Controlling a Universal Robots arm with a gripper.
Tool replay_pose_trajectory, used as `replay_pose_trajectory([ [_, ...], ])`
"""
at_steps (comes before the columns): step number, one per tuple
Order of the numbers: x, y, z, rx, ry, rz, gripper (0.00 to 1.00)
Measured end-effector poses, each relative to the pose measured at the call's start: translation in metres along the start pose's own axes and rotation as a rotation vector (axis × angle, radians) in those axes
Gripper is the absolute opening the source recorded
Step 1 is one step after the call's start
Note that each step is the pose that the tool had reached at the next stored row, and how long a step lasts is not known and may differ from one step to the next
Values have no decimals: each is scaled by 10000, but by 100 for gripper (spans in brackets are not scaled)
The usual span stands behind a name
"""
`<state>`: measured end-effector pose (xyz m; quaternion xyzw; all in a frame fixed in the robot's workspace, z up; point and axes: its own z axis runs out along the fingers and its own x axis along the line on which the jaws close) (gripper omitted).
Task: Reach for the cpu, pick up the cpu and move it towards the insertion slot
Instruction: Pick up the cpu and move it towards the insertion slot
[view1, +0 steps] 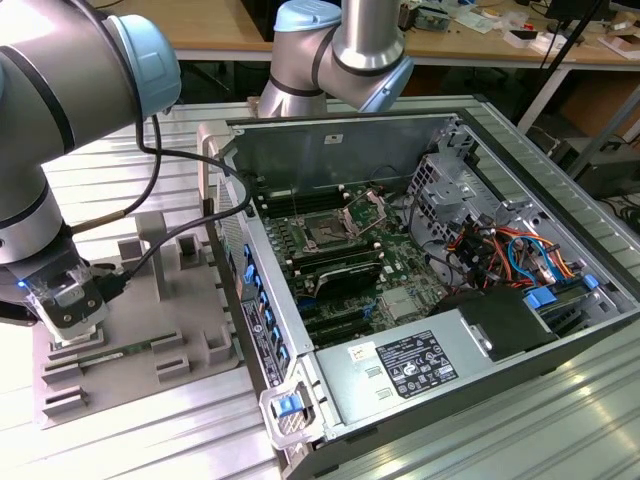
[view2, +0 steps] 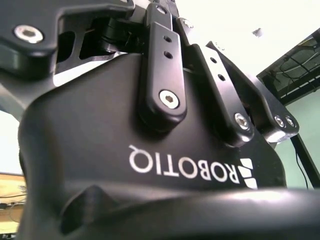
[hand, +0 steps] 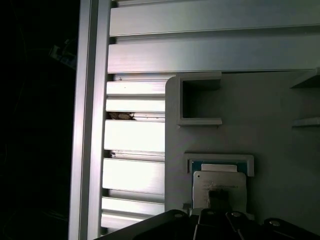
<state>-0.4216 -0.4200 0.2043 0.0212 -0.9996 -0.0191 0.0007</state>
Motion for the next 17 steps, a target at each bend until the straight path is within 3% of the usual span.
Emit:
replay_pose_trajectory([
  [5, 0, 0, 1, 0, 0, 0, 11],
  [11, 0, 0, 3, 0, 0, 0, 48],
  [14, 0, 0, 4, 0, -1, 0, 54],
  [16, 0, 0, 4, 0, -1, 1, 66],
  [17, 0, 0, 4, 0, 0, 0, 66],
])
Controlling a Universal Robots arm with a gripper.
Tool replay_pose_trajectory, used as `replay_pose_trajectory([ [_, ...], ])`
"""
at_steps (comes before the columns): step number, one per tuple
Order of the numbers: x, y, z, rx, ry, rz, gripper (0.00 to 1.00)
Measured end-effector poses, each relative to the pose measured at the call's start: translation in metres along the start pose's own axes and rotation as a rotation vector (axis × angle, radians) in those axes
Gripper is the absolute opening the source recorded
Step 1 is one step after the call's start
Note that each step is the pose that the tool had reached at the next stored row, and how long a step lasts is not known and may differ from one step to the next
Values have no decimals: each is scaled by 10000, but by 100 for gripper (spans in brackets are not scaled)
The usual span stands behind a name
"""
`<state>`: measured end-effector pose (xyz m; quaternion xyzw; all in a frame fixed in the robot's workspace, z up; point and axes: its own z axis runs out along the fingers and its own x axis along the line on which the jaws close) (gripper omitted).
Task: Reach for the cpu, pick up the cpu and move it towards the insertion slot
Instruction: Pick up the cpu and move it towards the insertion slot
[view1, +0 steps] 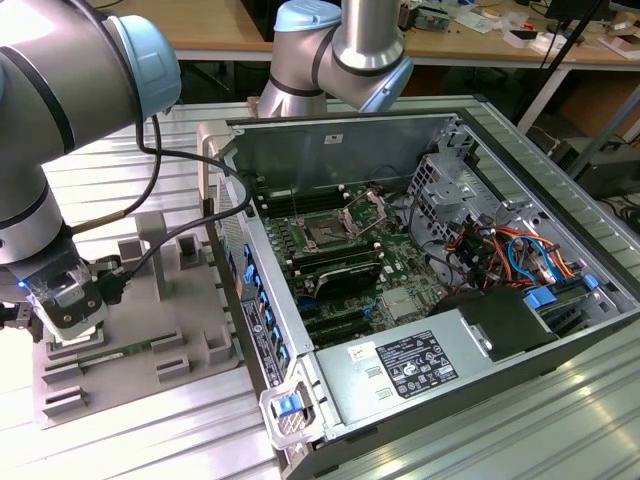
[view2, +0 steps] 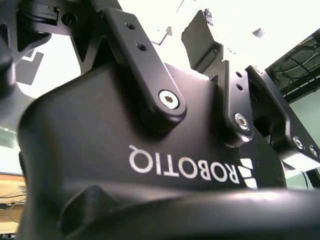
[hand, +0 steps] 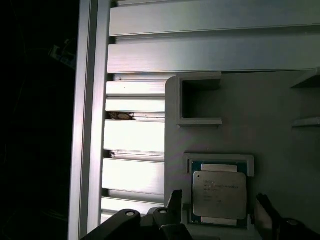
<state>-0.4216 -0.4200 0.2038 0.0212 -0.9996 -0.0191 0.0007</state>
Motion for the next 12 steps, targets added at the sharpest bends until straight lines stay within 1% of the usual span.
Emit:
replay_pose_trajectory([
  [4, 0, 0, 2, 0, -1, 0, 66],
  [9, 0, 2, 20, -3, 0, -1, 66],
  [12, 1, 3, 32, -36, -2, 2, 66],
])
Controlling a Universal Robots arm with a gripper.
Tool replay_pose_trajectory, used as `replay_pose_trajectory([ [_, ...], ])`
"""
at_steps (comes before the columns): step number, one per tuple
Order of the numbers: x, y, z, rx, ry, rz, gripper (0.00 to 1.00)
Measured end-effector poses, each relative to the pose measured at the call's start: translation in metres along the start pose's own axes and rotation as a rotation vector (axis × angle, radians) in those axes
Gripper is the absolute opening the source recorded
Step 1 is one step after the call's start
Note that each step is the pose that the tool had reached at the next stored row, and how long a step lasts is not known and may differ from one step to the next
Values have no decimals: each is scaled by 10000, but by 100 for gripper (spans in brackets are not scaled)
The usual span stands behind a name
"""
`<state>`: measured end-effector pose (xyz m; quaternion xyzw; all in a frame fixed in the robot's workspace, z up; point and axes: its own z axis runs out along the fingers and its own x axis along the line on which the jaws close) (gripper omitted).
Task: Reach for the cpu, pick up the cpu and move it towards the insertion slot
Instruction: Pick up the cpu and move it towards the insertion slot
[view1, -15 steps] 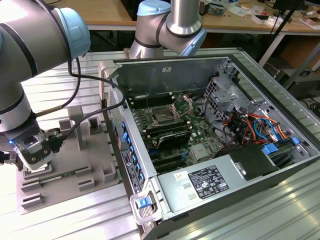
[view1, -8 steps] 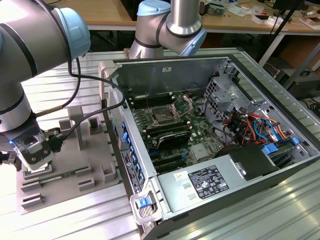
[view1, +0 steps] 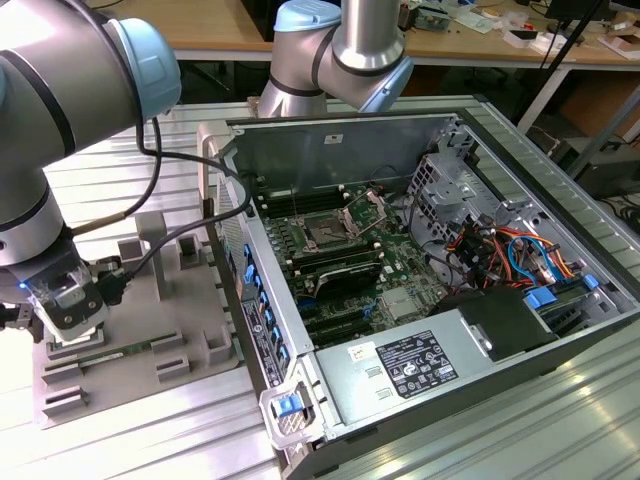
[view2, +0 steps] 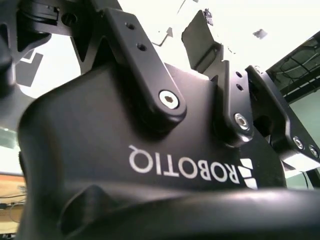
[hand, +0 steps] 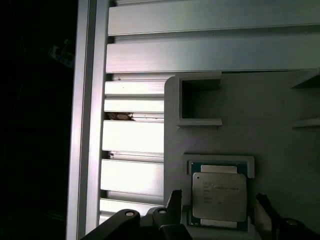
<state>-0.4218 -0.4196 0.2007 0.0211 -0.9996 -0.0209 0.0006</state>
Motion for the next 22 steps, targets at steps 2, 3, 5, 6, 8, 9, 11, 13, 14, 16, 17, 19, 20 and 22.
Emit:
replay_pose_trajectory([
  [2, -2, 0, 11, -7, -3, -1, 66],
  [3, -3, -2, 17, -7, -2, -2, 66],
  [5, -4, -1, 27, -6, 1, -2, 66],
  [6, -5, -1, 30, -5, 1, -2, 66],
  [8, -12, 2, 38, -6, 0, -3, 66],
  [9, -16, 5, 42, -5, 0, -5, 66],
  [11, -26, 10, 55, -5, 1, -12, 66],
  [13, -27, 10, 67, -5, 2, -23, 66],
  [14, -27, 10, 75, -6, 1, -28, 66],
  [16, -27, 9, 85, -6, 2, -36, 66],
  [17, -28, 9, 90, -5, 2, -40, 66],
  [19, -28, 9, 100, -6, 1, -43, 66],
  [20, -28, 8, 104, -5, 2, -46, 66],
  [22, -28, 9, 110, -5, 3, -49, 66],
])
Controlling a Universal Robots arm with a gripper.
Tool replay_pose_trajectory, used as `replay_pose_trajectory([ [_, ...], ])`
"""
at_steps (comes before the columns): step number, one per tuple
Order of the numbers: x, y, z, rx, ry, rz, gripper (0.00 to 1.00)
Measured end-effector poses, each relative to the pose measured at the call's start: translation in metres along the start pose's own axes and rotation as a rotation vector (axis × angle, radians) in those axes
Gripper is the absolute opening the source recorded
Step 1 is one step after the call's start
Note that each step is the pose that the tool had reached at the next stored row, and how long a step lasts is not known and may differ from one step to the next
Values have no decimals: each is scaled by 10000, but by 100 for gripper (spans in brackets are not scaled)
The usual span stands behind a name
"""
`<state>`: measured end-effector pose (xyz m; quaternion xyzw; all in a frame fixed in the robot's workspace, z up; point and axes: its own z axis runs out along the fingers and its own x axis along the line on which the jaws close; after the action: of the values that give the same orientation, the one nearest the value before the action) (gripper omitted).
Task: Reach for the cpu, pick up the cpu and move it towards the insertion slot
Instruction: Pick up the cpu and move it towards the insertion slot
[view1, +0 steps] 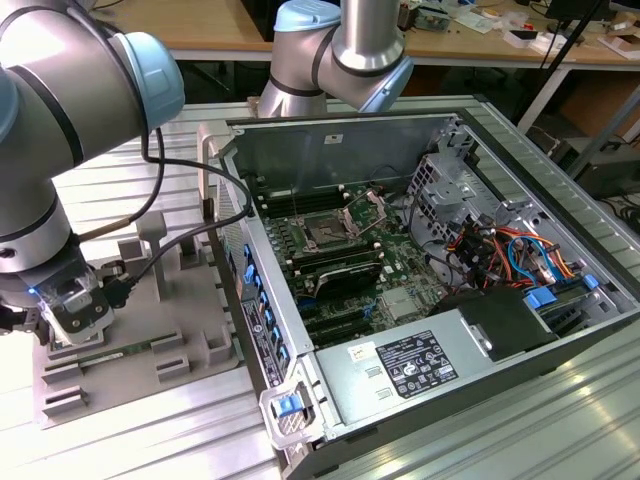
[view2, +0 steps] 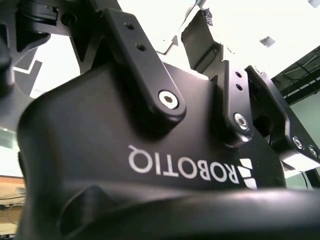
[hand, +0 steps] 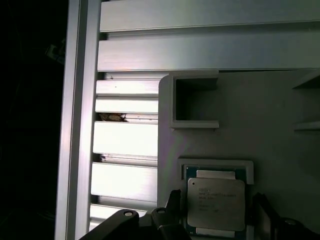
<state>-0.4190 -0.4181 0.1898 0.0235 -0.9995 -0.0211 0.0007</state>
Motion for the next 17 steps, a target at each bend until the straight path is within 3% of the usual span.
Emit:
replay_pose_trajectory([
  [5, 0, 0, 1, -1, 0, -1, 66],
  [7, 0, -1, 2, 0, -1, -1, 55],
  [17, 0, 0, 3, 0, -1, -1, 55],
])
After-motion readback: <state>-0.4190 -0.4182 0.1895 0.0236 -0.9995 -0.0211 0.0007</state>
